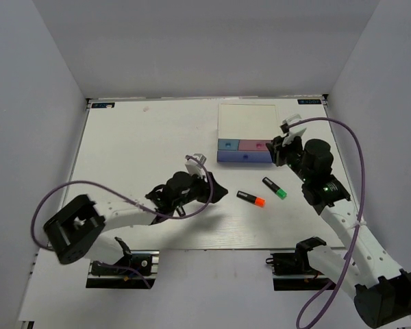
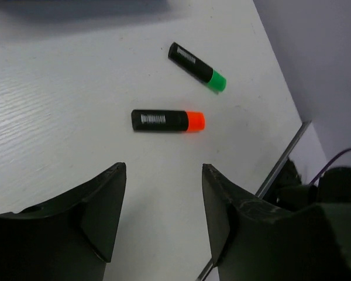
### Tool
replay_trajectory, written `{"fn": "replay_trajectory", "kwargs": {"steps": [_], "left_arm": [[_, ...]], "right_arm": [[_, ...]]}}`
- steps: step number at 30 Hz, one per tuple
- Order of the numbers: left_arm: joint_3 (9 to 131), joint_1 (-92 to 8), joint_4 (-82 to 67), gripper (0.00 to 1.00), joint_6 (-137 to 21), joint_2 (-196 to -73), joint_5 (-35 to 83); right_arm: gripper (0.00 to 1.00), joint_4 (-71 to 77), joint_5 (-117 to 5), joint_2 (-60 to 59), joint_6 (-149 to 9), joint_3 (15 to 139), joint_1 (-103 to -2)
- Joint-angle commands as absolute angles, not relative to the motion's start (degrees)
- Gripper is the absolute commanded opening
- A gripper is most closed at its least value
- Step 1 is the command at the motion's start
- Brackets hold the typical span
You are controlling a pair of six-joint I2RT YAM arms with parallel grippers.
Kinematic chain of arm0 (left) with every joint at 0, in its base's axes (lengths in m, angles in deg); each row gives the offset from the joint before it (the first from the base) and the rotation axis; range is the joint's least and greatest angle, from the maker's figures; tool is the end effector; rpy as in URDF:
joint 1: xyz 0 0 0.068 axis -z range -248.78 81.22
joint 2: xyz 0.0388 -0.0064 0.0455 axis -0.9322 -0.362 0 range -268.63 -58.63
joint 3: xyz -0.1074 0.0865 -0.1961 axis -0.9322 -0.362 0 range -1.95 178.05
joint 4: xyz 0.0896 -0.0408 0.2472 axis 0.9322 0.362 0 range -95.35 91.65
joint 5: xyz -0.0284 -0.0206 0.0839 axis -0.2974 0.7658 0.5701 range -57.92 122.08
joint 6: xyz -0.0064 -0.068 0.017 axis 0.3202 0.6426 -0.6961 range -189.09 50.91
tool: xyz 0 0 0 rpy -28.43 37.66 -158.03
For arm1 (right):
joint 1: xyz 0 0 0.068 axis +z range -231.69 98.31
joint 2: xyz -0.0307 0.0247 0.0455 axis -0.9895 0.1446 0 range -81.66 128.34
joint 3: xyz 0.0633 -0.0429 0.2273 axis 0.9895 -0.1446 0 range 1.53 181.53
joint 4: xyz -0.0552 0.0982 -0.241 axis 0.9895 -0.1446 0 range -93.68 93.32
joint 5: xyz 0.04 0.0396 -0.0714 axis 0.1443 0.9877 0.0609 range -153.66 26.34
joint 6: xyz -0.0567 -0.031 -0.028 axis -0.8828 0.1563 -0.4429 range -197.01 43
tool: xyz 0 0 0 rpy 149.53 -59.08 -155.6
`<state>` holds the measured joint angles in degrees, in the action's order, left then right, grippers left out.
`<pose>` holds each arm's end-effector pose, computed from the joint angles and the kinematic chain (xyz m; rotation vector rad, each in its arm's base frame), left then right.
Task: Sort the stationery into containers
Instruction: Open the drawer in the storage box.
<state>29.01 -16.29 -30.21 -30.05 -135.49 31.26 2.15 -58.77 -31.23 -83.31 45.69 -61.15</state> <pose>0.1866 -0.2446 0.1522 0.2553 2.0785 -1.0412 0.2407 0.0955 0.3059 -0.4581 1.6442 0.2577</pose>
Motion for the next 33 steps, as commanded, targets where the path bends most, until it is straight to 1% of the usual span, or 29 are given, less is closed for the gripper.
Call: {"fn": "replay_trajectory", "kwargs": {"steps": [1,2,6,13,14,18,19,23,27,33], "left_arm": [[32.66,-16.13,-44.98,0.65,-18.83,-142.1,33.04],[33.54,-15.52,-47.25,0.65,-16.56,-146.48,33.92],[37.93,-15.52,-49.9,0.67,-12.06,-154.23,39.19],[46.2,-14.99,-48.15,0.67,-8.36,-164.27,48.23],[47.69,-14.99,-48.15,0.65,-7.67,-166.1,48.86],[50.95,-14.46,-48.15,0.64,-6.43,-170.16,51.85],[52.0,-14.46,-48.15,0.63,-5.91,-170.86,52.99],[53.07,-13.93,-49.47,0.63,-5.37,-174.11,56.59],[53.07,-13.41,-53.93,0.59,-3.45,-177.63,60.98],[53.68,-11.74,-61.15,0.59,-3.44,-181.5,67.05]], "right_arm": [[0.32,5.86,-65.5,-34.81,-82.02,43.72,-62.09],[0.33,6.56,-66.55,-34.99,-82.01,43.37,-62.35],[0.36,7.18,-67.88,-37.19,-82.01,42.84,-62.61],[0.4,9.03,-70.07,-40.61,-81.75,41.6,-62.79],[0.4,9.03,-70.77,-40.62,-81.66,41.43,-62.79],[0.4,10.26,-71.74,-41.58,-81.93,41.08,-62.61],[0.41,10.26,-71.74,-41.84,-81.93,40.99,-62.61],[0.41,10.44,-71.83,-42.29,-82.37,40.64,-62.7],[0.41,10.96,-72.18,-42.55,-82.54,40.46,-62.53],[0.41,11.58,-72.97,-42.99,-82.89,40.02,-62.53]]}}
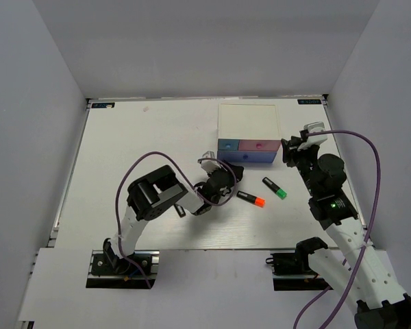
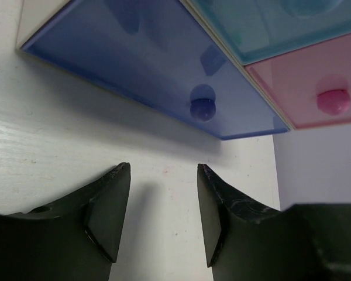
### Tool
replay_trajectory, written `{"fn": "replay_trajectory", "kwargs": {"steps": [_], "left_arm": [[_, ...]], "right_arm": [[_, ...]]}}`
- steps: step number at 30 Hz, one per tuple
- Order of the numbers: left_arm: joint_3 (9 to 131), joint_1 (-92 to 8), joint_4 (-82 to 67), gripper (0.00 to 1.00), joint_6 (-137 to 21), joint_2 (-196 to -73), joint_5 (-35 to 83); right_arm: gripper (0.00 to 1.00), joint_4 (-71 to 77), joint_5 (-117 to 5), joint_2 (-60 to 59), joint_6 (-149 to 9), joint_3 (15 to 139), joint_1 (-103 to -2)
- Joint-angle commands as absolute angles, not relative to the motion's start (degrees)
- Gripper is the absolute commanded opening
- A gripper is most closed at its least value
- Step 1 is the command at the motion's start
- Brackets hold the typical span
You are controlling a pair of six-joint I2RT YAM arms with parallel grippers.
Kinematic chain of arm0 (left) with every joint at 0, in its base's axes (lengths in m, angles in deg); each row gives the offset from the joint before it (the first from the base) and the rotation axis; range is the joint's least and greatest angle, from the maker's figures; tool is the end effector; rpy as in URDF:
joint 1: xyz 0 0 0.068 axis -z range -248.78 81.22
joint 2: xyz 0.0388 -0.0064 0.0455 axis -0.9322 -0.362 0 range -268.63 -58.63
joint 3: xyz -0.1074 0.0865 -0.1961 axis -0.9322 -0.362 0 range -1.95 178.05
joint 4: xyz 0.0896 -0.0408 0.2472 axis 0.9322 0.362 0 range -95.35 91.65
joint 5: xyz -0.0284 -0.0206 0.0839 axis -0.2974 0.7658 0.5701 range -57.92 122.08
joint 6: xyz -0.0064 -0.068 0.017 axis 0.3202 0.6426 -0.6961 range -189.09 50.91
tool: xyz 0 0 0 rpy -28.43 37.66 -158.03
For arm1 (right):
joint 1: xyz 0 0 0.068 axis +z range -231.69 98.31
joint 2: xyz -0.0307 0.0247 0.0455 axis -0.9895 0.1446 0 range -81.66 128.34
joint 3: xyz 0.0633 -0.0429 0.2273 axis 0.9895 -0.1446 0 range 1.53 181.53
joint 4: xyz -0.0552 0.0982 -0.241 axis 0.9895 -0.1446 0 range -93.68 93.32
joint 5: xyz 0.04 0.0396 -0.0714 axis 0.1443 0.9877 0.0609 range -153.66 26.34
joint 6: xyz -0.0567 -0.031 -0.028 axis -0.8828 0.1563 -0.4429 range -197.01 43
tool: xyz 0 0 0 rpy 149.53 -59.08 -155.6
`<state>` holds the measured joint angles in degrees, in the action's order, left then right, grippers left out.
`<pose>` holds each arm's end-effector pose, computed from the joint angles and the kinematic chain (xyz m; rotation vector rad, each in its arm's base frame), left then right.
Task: Sort the stationery into containers
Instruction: Open the drawer in the storage box.
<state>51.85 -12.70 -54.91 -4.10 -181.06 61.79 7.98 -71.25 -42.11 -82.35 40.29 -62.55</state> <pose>0.2509 -0.3222 0.0560 -0.5163 1.9052 -0.9502 0.2145 0.0664 0.3252 -0.2142 1.4892 0.0939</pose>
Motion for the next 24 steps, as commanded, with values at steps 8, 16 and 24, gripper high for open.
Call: {"fn": "replay_trajectory", "kwargs": {"steps": [8,16,24], "left_arm": [[59.91,-11.74,-59.93,0.59,-3.44,-184.67,68.29],[65.01,-11.74,-54.66,0.59,-3.44,-187.13,70.66],[67.22,-11.74,-51.41,0.57,-2.3,-188.8,71.72]], "right_arm": [[0.41,11.76,-72.97,-42.9,-82.89,39.85,-62.44],[0.41,12.46,-73.41,-43.43,-83.07,39.41,-62.44],[0.41,13.16,-73.94,-43.61,-83.51,39.14,-62.26]]}}
